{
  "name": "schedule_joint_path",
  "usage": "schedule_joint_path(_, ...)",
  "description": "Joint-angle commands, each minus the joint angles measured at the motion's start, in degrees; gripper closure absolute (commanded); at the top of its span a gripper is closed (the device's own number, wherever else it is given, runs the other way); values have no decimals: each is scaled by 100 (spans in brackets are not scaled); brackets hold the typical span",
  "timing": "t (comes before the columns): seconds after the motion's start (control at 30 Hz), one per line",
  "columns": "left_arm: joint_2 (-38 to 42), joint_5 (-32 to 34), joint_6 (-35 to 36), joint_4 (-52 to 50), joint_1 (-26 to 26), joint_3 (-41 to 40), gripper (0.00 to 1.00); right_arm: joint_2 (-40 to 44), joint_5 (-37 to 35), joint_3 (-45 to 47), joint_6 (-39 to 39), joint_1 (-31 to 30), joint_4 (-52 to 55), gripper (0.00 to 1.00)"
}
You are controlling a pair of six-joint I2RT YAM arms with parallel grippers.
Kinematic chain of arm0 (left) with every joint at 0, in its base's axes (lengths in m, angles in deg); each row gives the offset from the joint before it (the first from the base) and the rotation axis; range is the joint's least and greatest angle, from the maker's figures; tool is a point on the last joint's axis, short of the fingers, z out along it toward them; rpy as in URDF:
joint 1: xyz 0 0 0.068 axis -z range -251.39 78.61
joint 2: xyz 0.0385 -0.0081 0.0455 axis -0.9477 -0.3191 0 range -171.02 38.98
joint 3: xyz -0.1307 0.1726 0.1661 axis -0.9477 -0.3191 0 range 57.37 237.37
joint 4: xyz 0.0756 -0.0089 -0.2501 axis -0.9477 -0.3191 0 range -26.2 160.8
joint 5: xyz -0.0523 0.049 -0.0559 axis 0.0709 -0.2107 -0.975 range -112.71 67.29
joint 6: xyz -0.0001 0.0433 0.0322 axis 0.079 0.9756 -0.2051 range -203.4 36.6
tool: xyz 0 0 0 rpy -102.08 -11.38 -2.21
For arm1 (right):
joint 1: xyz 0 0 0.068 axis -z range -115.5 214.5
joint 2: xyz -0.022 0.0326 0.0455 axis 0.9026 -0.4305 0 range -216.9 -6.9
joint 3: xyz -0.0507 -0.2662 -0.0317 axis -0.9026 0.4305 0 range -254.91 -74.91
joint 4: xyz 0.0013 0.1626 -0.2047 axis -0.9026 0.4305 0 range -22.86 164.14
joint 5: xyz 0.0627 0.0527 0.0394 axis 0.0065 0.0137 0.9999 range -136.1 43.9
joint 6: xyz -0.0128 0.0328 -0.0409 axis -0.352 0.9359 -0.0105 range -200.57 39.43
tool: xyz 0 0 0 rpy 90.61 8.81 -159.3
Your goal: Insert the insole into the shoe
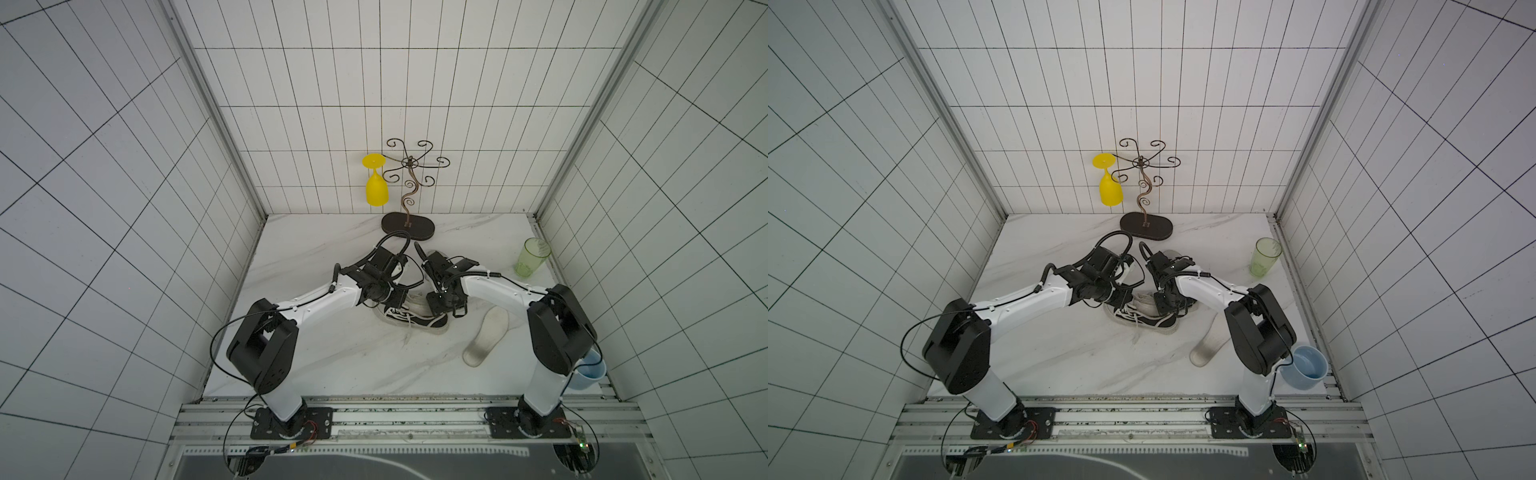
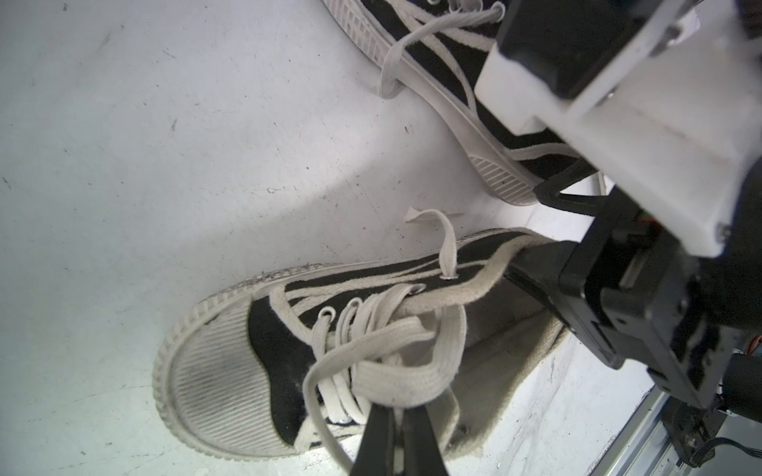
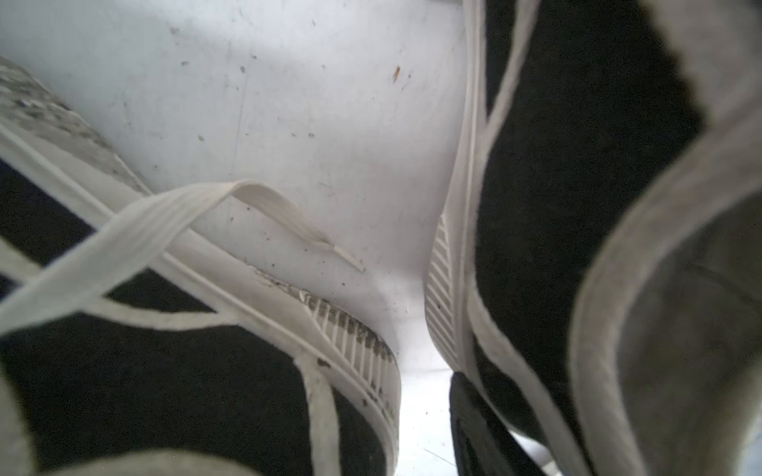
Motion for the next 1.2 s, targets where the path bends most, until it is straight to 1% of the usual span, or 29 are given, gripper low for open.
schedule_joint_path(0.0, 200, 149, 16, 200, -4, 13, 100, -122, 140, -90, -24, 29, 344, 40)
schedule_joint_path(0.07, 164, 142, 36, 192, -5, 17, 100, 18, 405, -432, 65, 43, 357, 39)
schedule_joint_path(0.17, 144, 206, 64, 167, 11, 21, 100, 8, 568, -946, 123, 39, 514, 39)
schedule_joint_path(0.27, 143, 249, 81, 157, 21, 51, 100, -73, 506, -1120, 98, -2, 631, 40)
schedule_joint_path(0.37, 126, 369, 114, 89, 19, 95, 100, -126, 297, -1022, 31, -9, 734, 44)
schedule_joint_path(0.5, 129, 406, 137, 56, 22, 123, 100, -99, 140, -596, -103, -5, 706, 50)
schedule_joint_path(0.63, 146, 424, 137, 57, 16, 130, 100, -136, 210, -48, -151, 9, 493, 51)
schedule_joint_path(0.8, 202, 563, 167, 8, 23, 183, 100, -336, -462, 192, -211, -80, 692, 52)
schedule_joint_path(0.87, 225, 567, 179, -1, 23, 210, 100, -357, -509, 211, -221, -97, 682, 52)
schedule_joint_path(0.97, 276, 512, 169, 39, 21, 224, 100, -415, -310, 211, -197, -127, 539, 49)
schedule_joint_path(1.07, 278, 281, 160, 117, 23, 186, 100, -523, 202, 82, -121, -133, 312, 46)
schedule_joint_path(1.17, 248, 138, 102, 179, 22, 128, 100, -434, 823, -417, 31, -134, 169, 44)
